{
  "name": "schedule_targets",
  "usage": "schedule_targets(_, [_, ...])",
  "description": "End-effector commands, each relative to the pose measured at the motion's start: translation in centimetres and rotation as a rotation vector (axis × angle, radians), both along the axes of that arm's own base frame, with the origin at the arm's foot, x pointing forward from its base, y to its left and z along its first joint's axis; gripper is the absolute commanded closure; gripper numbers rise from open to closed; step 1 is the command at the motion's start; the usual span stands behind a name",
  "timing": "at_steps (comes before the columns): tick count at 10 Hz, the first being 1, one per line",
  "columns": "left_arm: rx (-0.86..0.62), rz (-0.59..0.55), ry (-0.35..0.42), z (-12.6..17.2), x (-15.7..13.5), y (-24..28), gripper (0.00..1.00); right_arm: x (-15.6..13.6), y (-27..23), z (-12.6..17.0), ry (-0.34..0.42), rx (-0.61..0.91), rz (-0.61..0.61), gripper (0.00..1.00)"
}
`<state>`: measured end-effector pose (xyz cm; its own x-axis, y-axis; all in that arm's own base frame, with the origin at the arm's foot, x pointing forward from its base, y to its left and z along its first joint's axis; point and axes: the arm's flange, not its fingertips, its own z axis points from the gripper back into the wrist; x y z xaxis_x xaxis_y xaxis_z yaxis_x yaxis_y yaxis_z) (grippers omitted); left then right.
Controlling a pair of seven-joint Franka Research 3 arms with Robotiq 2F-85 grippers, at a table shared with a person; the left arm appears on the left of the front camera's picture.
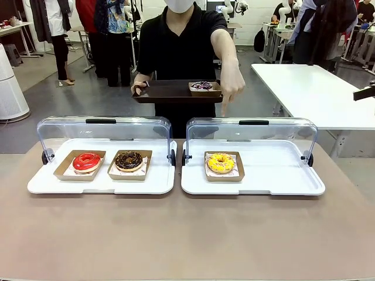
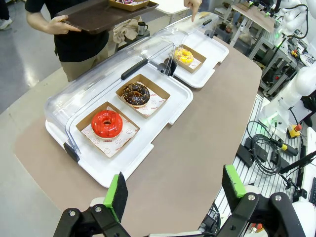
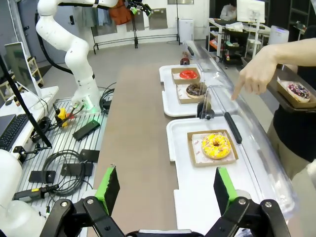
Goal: Provide the desired donut to the person.
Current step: Pick up and lift the Paper togo box containing the Donut pointed at by the person.
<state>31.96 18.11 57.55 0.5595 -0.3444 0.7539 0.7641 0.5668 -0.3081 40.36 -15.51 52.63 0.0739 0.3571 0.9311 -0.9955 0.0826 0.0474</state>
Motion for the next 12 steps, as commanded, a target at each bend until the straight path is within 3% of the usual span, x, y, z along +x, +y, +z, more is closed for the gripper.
schedule_targets(1, [-0.017, -0.011, -0.023, 0.0, 0.0, 0.0, 0.0, 0.3, 0.1, 0.2, 0.018, -0.007, -0.015, 0.0])
schedule_targets(9, [-0.017, -0.011, -0.023, 0.0, 0.0, 0.0, 0.0, 0.0, 0.0, 0.0, 0.0, 0.0, 0.0, 0.0])
schedule_targets(10, [-0.017, -0.011, -0.023, 0.0, 0.0, 0.0, 0.0, -0.9, 2.3, 0.4, -0.066, -0.161, 0.008, 0.0])
schedule_targets(12, [-0.017, -0.011, -0.023, 0.0, 0.0, 0.0, 0.0, -2.0, 7.5, 1.4, -0.099, -0.39, 0.041, 0.0])
